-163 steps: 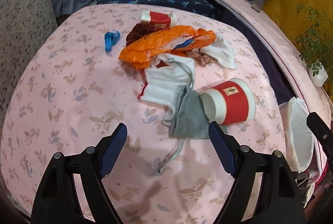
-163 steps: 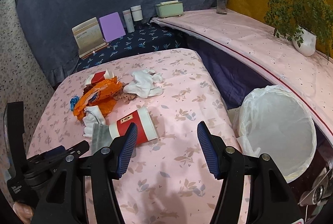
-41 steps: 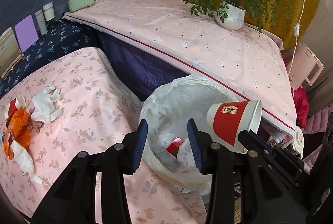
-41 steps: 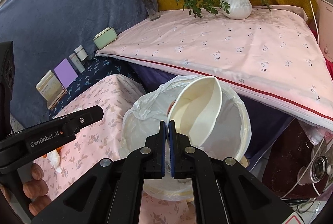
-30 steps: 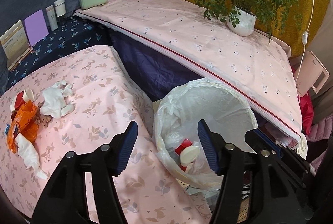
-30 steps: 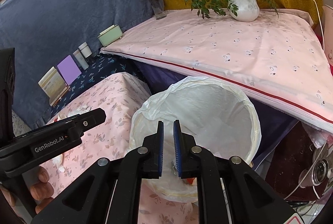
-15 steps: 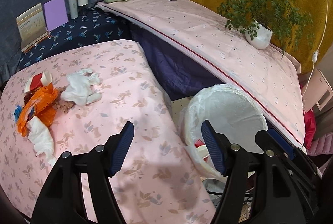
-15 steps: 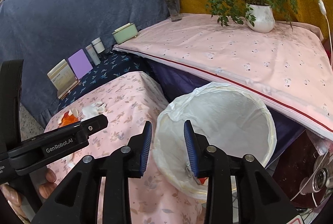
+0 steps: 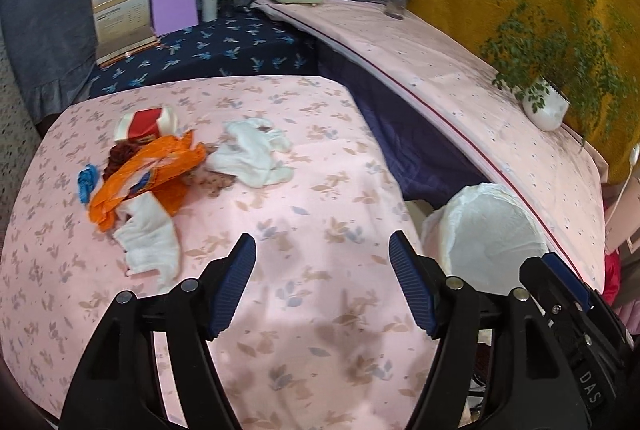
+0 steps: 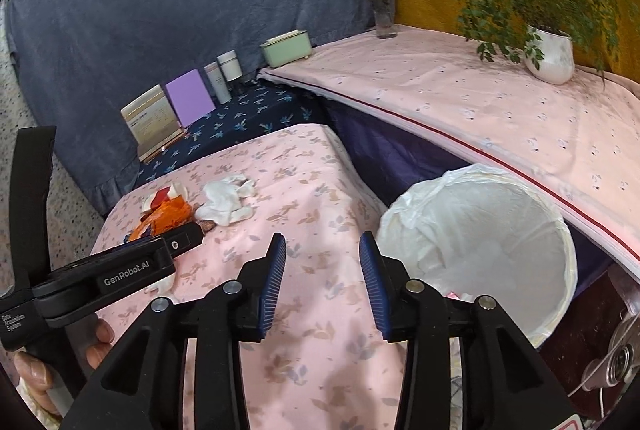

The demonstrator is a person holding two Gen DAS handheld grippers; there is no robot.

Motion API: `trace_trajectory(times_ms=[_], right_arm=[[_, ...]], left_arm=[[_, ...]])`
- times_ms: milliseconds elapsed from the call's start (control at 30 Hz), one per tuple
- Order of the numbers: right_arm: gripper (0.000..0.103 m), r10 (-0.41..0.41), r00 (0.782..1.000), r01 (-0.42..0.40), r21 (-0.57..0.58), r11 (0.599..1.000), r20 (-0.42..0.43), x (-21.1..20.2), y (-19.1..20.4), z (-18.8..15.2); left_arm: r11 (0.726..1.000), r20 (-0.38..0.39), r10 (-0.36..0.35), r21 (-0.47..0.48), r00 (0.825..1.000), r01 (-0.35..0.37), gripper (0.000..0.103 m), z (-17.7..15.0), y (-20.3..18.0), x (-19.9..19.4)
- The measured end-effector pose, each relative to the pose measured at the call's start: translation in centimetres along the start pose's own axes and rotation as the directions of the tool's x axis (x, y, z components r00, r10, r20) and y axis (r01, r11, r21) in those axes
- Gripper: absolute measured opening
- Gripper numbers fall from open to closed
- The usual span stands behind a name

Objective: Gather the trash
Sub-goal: 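Withdraw both open tools from the bin back toward the table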

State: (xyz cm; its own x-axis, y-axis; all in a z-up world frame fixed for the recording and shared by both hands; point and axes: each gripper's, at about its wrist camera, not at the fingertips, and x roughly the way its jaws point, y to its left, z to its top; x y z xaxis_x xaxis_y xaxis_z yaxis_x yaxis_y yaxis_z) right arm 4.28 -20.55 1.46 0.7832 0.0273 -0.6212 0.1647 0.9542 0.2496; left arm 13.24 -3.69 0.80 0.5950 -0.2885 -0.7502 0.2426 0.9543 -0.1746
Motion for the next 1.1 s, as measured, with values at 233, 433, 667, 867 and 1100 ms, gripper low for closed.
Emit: trace_trajectory(times_ms=[233, 433, 667, 867, 1100], right_arm=[[0.043, 0.030, 0.999, -0.031, -0.052, 0.998, -0.019, 0.9, 3.6, -0.2], [0.045, 0.049, 0.998, -0.053, -0.090, 0.995, -0.040, 1.9, 6.4, -0.6], [0.046, 0.069, 0.995, -0.077, -0.123, 0.989, -0.071, 3.5, 9.2, -1.0], [0.046, 0.081, 0.991, -0.095, -0.137, 0.986, -0.106, 5.6, 11.0, -1.3], [0.046, 0.086, 0.984, -0.109, -0.143, 0.984, -0.159, 9.1, 12.4, -1.7]], left_arm=[[0.997, 0.013, 0.046, -0.059, 0.999, -0.045, 0.071, -0.4, 3.6, -0.6], [0.991, 0.018, 0.079, -0.113, 0.997, -0.077, 0.074, -0.7, 6.6, -0.9], [0.977, 0.002, 0.129, -0.172, 0.992, -0.127, 0.080, -1.6, 10.1, -0.2], [0.960, -0.052, 0.153, -0.227, 0.987, -0.161, 0.081, -2.7, 13.1, 1.8], [0.947, -0.119, 0.135, -0.278, 0.984, -0.163, 0.081, -3.7, 15.9, 4.6]])
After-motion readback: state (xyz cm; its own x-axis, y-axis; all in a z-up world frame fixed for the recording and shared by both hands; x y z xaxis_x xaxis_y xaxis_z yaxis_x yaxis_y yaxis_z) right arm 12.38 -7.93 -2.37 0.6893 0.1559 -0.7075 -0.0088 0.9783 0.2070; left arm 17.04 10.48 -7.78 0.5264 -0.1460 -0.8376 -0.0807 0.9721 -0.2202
